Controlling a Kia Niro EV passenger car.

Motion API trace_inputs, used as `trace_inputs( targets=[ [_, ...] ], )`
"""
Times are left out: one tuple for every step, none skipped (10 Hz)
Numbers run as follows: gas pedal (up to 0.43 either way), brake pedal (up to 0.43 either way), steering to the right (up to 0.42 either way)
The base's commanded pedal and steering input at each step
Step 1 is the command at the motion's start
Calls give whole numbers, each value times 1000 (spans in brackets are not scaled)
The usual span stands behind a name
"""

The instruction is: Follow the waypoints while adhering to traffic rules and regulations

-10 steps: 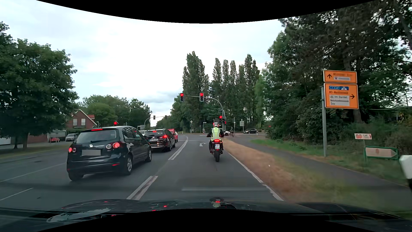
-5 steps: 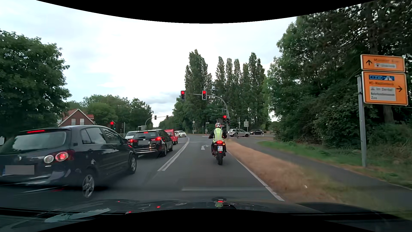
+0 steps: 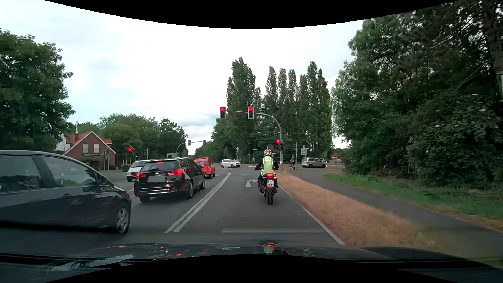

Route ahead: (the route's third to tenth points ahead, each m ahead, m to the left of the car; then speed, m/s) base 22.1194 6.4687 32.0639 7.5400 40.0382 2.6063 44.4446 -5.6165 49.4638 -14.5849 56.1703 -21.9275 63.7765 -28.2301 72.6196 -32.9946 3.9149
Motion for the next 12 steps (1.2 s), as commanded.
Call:
trace_inputs(
  targets=[
    [0,0,-15],
    [0,0,-14],
    [0,0,-12],
    [0,0,-12],
    [0,0,-11],
    [0,0,-11],
    [0,0,-11],
    [0,0,-11],
    [0,0,-11],
    [0,0,-11],
    [0,0,-11],
    [0,0,-11]
  ],
)
